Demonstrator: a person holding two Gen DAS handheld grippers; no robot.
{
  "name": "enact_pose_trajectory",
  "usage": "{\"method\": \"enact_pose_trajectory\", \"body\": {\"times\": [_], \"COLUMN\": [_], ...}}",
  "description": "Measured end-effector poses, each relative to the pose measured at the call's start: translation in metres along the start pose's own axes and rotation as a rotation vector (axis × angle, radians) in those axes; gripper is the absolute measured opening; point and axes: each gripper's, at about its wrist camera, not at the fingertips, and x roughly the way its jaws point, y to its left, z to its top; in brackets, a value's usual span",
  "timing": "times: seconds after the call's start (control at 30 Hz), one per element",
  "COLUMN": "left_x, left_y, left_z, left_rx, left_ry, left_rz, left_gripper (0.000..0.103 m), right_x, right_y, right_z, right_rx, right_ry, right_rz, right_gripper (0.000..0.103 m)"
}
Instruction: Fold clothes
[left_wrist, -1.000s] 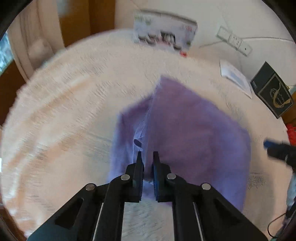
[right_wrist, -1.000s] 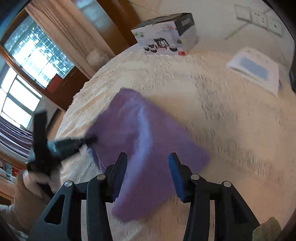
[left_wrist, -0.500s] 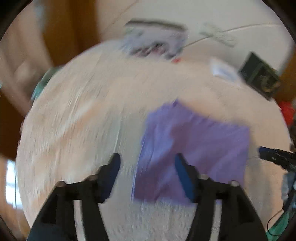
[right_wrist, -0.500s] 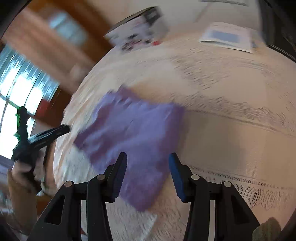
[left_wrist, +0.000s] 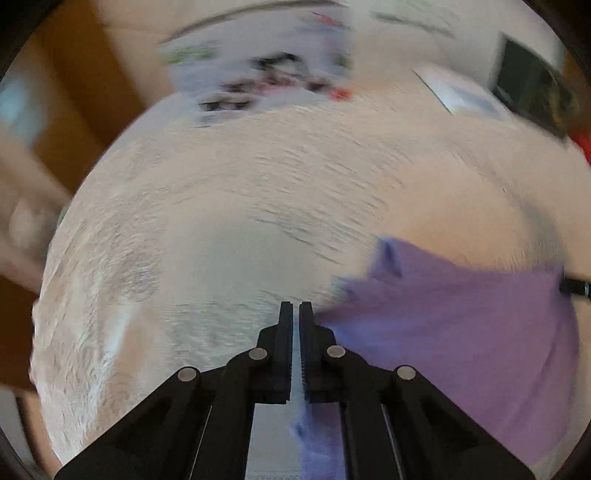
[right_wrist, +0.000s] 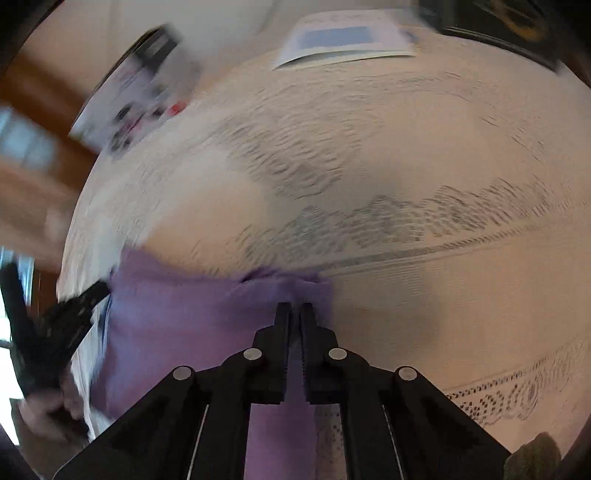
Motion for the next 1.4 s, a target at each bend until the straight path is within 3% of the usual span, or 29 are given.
{"method": "enact_pose_trajectory", "body": {"times": [0.07,0.1,0.13,0.17,0.2,0.33,0.37,0.47,0.5,0.57,0.67,0.73,0.83,0.87,0.97,1.03,1.07,1.23,1.4], "left_x": [-0.012,-0.020,-0.030,-0.038,-0.044,-0.060,-0.063,-0.068,-0.068,-0.064,-0.047,-0.043,-0.044,-0.044,-0.051,-0.060,-0.064,-0.066,-0.039], "left_y": [0.016,0.020,0.021,0.021,0.020,0.005,0.000,-0.012,-0.015,-0.022,-0.022,-0.020,-0.025,-0.026,-0.011,0.000,0.004,0.007,-0.011], "left_z": [-0.009,-0.017,-0.030,-0.040,-0.049,-0.087,-0.093,-0.106,-0.108,-0.110,-0.112,-0.117,-0.119,-0.119,-0.118,-0.118,-0.119,-0.119,-0.115], "left_rx": [-0.052,-0.061,-0.055,-0.050,-0.044,-0.040,-0.040,-0.051,-0.052,-0.039,-0.056,-0.074,-0.054,-0.048,-0.133,-0.156,-0.157,-0.183,-0.183], "left_ry": [0.016,0.021,0.021,0.022,0.023,0.026,0.019,0.017,0.022,0.040,0.096,0.088,0.053,0.047,0.056,0.038,0.028,0.002,0.037], "left_rz": [-0.056,-0.080,-0.096,-0.109,-0.119,-0.150,-0.155,-0.177,-0.183,-0.180,-0.154,-0.155,-0.139,-0.134,-0.171,-0.143,-0.121,-0.148,-0.167], "left_gripper": [0.011,0.020,0.024,0.029,0.030,0.030,0.030,0.030,0.030,0.030,0.030,0.032,0.034,0.034,0.035,0.043,0.055,0.058,0.058], "right_x": [-0.012,-0.020,-0.024,-0.025,-0.026,-0.030,-0.031,-0.029,-0.025,-0.018,-0.011,-0.015,-0.015,-0.015,-0.019,-0.030,-0.036,-0.050,-0.038], "right_y": [0.001,0.003,0.006,0.010,0.014,0.028,0.032,0.041,0.043,0.041,0.034,0.033,0.028,0.025,0.020,0.014,0.011,-0.003,-0.012], "right_z": [-0.005,-0.010,-0.017,-0.026,-0.034,-0.067,-0.076,-0.093,-0.096,-0.101,-0.110,-0.111,-0.106,-0.106,-0.104,-0.101,-0.100,-0.083,-0.058], "right_rx": [0.009,0.000,-0.017,-0.037,-0.058,-0.142,-0.163,-0.212,-0.220,-0.224,-0.242,-0.254,-0.214,-0.194,-0.167,-0.170,-0.179,-0.175,-0.140], "right_ry": [-0.046,-0.054,-0.050,-0.037,-0.024,0.027,0.039,0.070,0.080,0.106,0.134,0.128,0.127,0.126,0.131,0.103,0.080,0.012,-0.016], "right_rz": [-0.015,0.003,0.020,0.036,0.051,0.114,0.130,0.156,0.158,0.146,0.119,0.118,0.167,0.191,0.219,0.196,0.185,0.159,0.154], "right_gripper": [0.022,0.033,0.043,0.062,0.071,0.074,0.081,0.080,0.070,0.061,0.057,0.056,0.060,0.067,0.071,0.081,0.087,0.090,0.091]}}
